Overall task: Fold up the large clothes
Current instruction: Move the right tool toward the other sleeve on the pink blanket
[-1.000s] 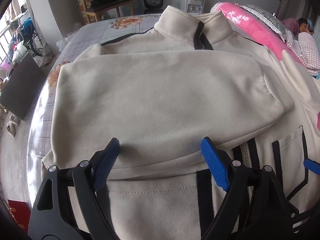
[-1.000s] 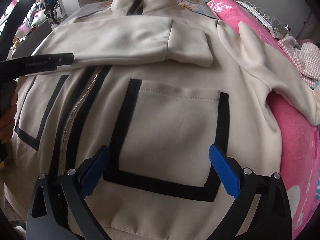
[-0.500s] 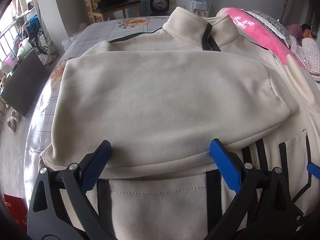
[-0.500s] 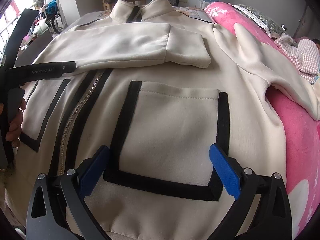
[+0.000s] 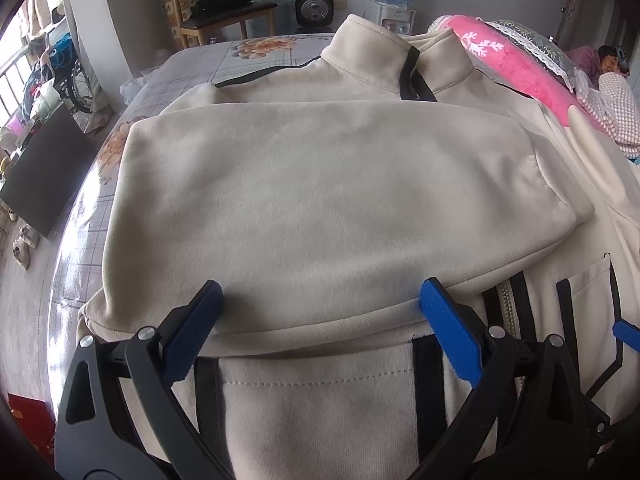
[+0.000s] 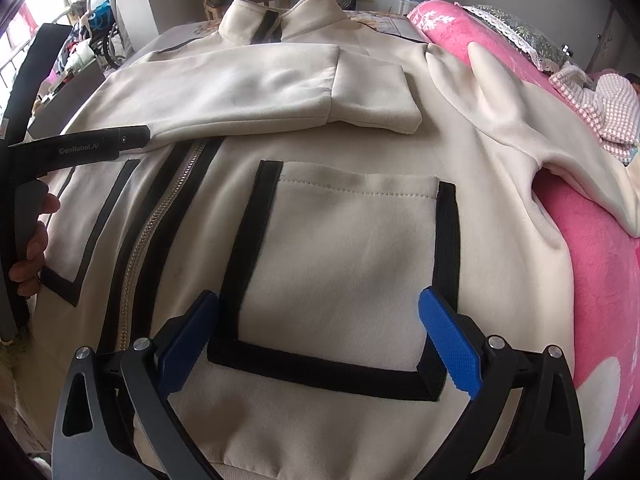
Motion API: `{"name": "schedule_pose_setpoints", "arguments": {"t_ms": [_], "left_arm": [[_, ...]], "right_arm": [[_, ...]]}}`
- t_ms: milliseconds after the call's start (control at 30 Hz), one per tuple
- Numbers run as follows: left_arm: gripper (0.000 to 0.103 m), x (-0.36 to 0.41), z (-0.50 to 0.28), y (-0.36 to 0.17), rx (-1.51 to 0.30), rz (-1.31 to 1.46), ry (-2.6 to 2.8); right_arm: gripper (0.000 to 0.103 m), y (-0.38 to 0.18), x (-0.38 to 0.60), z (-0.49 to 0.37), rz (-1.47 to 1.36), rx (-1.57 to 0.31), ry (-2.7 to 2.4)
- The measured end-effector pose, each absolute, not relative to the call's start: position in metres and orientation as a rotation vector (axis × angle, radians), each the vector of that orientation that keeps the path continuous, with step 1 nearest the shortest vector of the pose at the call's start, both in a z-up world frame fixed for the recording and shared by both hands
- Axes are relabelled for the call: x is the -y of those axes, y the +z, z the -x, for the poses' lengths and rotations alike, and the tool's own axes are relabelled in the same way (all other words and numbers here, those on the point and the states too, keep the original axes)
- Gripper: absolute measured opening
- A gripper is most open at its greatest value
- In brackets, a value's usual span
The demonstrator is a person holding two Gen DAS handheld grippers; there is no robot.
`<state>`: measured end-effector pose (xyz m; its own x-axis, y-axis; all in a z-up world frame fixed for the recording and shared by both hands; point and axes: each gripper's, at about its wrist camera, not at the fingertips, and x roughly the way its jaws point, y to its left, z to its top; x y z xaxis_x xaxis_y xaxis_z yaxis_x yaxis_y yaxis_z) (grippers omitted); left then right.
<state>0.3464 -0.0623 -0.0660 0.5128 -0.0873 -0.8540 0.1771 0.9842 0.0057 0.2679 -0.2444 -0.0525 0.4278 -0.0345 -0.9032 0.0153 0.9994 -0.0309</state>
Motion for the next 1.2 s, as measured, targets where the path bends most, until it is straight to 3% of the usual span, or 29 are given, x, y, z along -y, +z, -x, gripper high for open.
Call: {"name": "schedule_pose_setpoints", "arguments": {"t_ms": [367,700,1200], "left_arm": [[0.096,0.062,-0.346,-0.066,-1.019,-0.100,-0.168],[0.096,0.062,-0.345,-0.067,-1.008,-0.102,-0.171],[0.096,0.063,-0.345,-0.067,-1.013,-0.101,-0.163]], "right_arm": [[0.097,-0.029,0.259,-0.264,-0.031,-1.104,-0.031],[0.097,0.013,0.410,-0.255,-0.292,-0.999,-0.292],[0.070,0.004,0.623,-0.276,-0.605,-0.889,-0.718]]}}
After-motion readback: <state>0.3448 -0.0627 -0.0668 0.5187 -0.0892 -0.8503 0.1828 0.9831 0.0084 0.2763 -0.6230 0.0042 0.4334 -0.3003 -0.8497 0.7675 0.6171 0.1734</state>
